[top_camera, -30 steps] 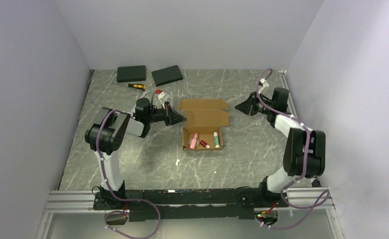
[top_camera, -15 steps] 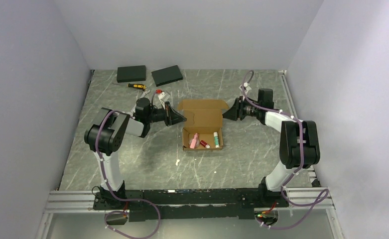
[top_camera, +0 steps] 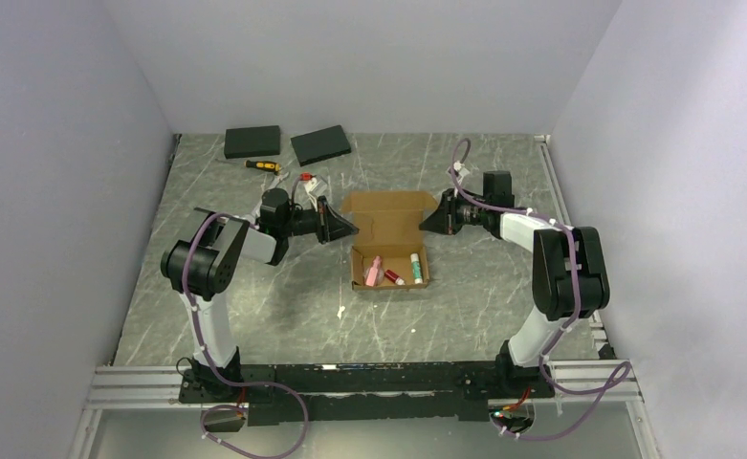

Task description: Fold the paper box

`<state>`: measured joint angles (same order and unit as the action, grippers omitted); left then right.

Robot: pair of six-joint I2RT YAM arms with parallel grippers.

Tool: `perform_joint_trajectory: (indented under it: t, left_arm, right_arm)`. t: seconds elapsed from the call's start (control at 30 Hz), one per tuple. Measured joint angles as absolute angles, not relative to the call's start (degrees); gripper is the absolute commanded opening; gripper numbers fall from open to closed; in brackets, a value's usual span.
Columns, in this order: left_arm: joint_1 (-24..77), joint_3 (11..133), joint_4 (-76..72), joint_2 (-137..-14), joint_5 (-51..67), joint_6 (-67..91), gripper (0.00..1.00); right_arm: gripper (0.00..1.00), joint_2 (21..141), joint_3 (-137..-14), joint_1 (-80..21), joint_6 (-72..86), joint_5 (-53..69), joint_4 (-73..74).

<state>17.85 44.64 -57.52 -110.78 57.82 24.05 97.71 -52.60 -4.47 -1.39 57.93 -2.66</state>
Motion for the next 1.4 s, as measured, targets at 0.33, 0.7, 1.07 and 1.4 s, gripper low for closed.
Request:
perform_joint_trajectory:
  t: [0.33, 0.7, 1.07, 1.4]
  left_arm:
    - [17.93, 44.64, -56.62, -110.37, 57.8, 23.14, 0.0]
    - [18.39, 44.64, -53.98, -109.19, 57.82, 20.12, 0.0]
    - [18.59, 45.01, -50.48, -108.01, 57.82, 16.64, 0.0]
    - [18.94, 45.67, -47.7, -107.33, 57.82, 14.41, 0.0]
  right_arm:
    - [0.4, 98.02, -52.9, -4.62, -2.7, 57.41, -2.09]
    - [0.73, 87.96, -54.17, 1.67, -20.75, 56.45, 12.58]
    - [0.73, 85.49, -69.21, 1.63, -39.88, 51.59, 25.47]
    - [0.91, 91.44, -66.04, 1.67, -58.08, 49.95, 24.91]
